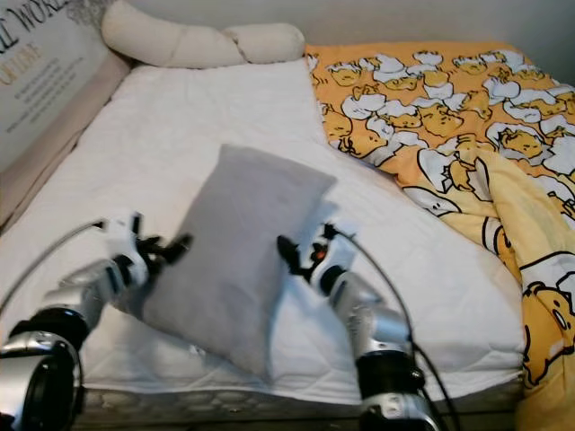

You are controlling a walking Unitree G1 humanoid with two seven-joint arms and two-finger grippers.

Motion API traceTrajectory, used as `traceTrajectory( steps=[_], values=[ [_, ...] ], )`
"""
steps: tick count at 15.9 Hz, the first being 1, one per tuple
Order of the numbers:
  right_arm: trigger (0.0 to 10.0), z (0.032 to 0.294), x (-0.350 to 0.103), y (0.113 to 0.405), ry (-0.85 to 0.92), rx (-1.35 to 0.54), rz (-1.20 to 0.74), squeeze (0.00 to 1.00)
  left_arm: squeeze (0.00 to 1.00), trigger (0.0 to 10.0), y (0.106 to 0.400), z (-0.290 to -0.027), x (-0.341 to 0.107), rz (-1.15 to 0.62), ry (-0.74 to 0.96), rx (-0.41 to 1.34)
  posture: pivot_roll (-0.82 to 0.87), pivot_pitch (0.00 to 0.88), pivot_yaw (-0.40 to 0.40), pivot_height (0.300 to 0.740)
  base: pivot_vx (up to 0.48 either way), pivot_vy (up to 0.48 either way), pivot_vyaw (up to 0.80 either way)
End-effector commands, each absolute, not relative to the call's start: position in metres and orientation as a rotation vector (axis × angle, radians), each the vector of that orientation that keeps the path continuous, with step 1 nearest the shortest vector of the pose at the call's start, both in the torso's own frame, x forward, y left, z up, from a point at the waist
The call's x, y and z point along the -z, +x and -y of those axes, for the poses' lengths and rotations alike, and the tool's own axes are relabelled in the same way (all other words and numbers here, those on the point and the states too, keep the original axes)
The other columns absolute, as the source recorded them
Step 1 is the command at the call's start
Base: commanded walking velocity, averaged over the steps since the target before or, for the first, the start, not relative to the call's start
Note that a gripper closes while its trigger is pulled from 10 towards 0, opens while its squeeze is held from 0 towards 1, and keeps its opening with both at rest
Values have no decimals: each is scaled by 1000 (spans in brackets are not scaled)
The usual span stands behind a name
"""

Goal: Clean up the room

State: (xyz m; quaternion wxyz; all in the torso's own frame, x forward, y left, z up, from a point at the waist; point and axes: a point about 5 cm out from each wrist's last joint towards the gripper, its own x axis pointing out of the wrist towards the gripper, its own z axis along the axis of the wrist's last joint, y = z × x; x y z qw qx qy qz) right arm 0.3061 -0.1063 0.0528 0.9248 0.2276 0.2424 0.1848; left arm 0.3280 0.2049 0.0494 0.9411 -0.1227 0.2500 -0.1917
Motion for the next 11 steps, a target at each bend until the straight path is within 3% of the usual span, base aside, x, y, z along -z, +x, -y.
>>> traceTrajectory(
  steps=[1, 5, 11],
  values=[
    [10000, 101, -46, 306, 471, -393, -530, 1000, 1000, 10000, 317, -196, -35, -600, -286, 466, -106, 0, 53, 740, 0, 0, 0],
    [10000, 93, -30, 309, 496, -370, -645, 1000, 1000, 10000, 313, -182, -39, -618, -398, 641, -84, 0, 46, 740, 0, 0, 0],
    [10000, 89, -81, 345, 705, -431, -436, 1000, 1000, 10000, 319, -186, -67, -560, -457, 776, -61, 0, 45, 740, 0, 0, 0]
  ],
)
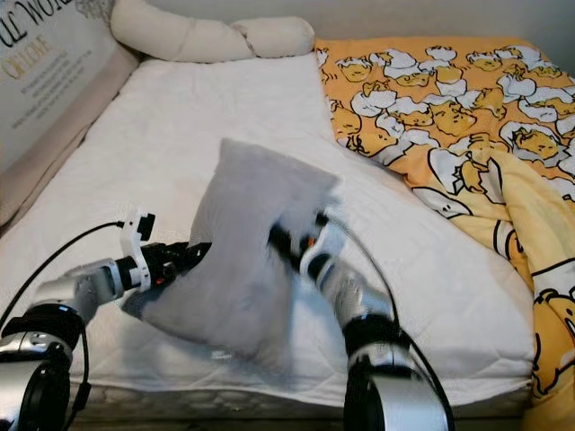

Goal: Clean up the room

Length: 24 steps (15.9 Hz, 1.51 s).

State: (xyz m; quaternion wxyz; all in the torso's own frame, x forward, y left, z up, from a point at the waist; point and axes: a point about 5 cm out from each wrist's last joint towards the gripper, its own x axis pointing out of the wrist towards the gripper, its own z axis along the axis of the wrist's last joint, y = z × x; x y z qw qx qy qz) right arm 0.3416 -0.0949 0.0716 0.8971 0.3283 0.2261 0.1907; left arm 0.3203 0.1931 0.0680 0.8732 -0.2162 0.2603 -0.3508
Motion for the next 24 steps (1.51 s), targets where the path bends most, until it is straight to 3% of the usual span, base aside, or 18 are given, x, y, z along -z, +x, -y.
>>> traceTrajectory(
  steps=[1, 6, 10, 13, 16, 20, 24],
  values=[
    [10000, 89, -89, 348, 751, -459, -412, 1000, 1000, 10000, 318, -183, -71, -550, -471, 807, -64, 0, 47, 740, 0, 0, 0],
    [10000, 97, -93, 335, 667, -569, -472, 1000, 1000, 10000, 304, -164, -76, -546, -406, 935, -70, 0, 42, 740, 0, 0, 0],
    [10000, 154, -105, 335, 621, -378, -277, 1000, 1000, 10000, 317, -200, -83, -376, -128, 669, -77, 0, 47, 740, 0, 0, 0],
    [10000, 173, -90, 335, 634, -300, -294, 1000, 1000, 10000, 331, -222, -94, -320, -159, 562, -87, 0, 60, 740, 0, 0, 0],
    [10000, 172, -69, 331, 632, -281, -391, 1000, 1000, 10000, 340, -230, -97, -303, -183, 475, -92, 0, 56, 740, 0, 0, 0],
    [10000, 135, -46, 325, 864, -378, -474, 1000, 1000, 10000, 343, -227, -73, -355, -385, 230, -124, 0, 58, 740, 0, 0, 0],
    [10000, 106, -27, 310, 944, -410, -613, 1000, 1000, 10000, 334, -185, -51, -394, -586, 327, -139, 0, 47, 740, 0, 0, 0]
  ],
)
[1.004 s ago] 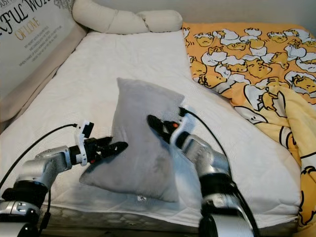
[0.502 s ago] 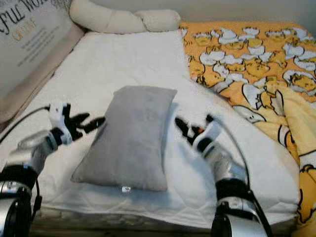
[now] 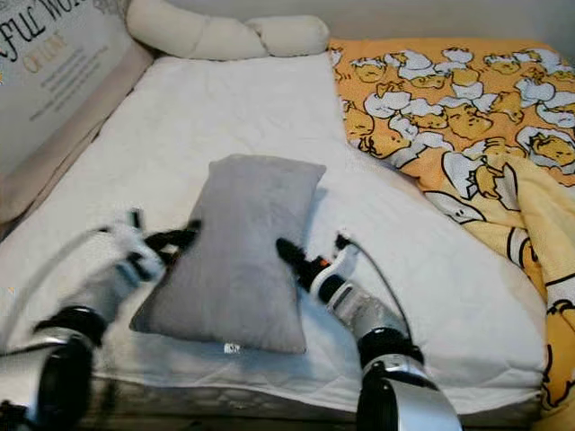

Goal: Clean up the room

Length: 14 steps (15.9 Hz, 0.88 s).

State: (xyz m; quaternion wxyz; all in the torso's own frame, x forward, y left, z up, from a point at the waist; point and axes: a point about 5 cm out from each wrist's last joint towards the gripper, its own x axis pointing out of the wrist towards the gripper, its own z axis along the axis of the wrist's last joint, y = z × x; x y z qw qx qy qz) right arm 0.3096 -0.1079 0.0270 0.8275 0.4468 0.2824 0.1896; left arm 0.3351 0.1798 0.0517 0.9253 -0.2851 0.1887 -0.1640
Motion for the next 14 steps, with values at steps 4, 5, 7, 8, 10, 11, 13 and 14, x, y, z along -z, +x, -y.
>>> traceTrajectory(
  steps=[4, 5, 7, 8, 10, 11, 13, 14],
  values=[
    [8314, 84, -23, 304, 924, -483, -667, 0, 1000, 9765, 314, -146, -25, -574, -508, 547, -121, 0, 38, 740, 0, 0, 0],
    [1765, 83, -22, 304, 904, -485, -673, 0, 1000, 3961, 309, -150, -18, -604, -442, 500, -120, 0, 39, 740, 0, 0, 0],
    [0, 82, -23, 305, 895, -501, -665, 0, 0, 0, 307, -154, -16, -611, -443, 484, -118, 0, 42, 740, 0, 0, 0],
    [0, 82, -24, 305, 881, -509, -660, 0, 0, 0, 306, -158, -15, -621, -438, 488, -114, 0, 47, 740, 0, 0, 0],
    [0, 82, -24, 306, 857, -516, -659, 0, 0, 0, 307, -161, -16, -622, -433, 490, -109, 0, 53, 740, 0, 0, 0],
    [0, 83, -24, 306, 837, -518, -655, 0, 0, 0, 308, -161, -17, -623, -423, 491, -109, 0, 53, 740, 0, 0, 0],
    [0, 85, -25, 308, 854, -501, -636, 0, 0, 0, 309, -158, -19, -618, -418, 501, -108, 0, 56, 740, 0, 0, 0],
    [0, 87, -27, 311, 865, -492, -609, 0, 0, 0, 310, -155, -20, -610, -431, 515, -108, 0, 57, 740, 0, 0, 0]
  ],
)
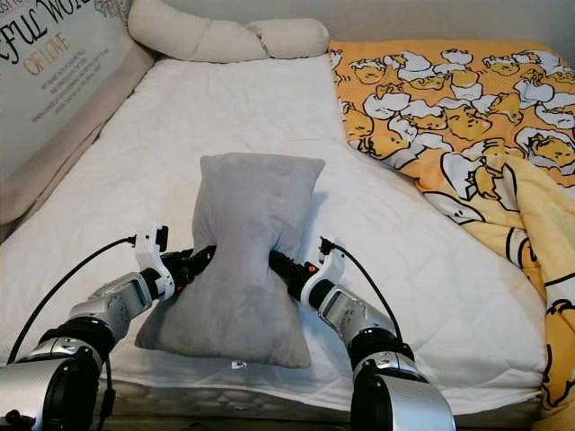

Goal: Clean up the room

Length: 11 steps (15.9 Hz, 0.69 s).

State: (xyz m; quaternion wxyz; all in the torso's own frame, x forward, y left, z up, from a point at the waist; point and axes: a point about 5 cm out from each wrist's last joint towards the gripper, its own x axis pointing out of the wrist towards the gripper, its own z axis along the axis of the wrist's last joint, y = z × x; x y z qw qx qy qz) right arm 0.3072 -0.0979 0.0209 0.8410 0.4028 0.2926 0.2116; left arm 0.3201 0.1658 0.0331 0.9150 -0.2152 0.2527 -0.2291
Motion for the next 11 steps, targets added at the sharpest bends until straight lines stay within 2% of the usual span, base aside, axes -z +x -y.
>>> traceTrajectory(
  steps=[1, 7, 11],
  values=[
    [0, 89, -28, 312, 854, -489, -600, 0, 0, 0, 310, -151, -21, -606, -456, 527, -116, 0, 61, 740, 0, 0, 0],
    [0, 90, -30, 313, 860, -500, -587, 0, 0, 0, 308, -136, -22, -610, -508, 604, -102, 0, 40, 740, 0, 0, 0],
    [0, 87, -35, 314, 822, -574, -582, 0, 0, 0, 308, -127, -25, -613, -493, 673, -95, 0, 38, 740, 0, 0, 0]
  ],
)
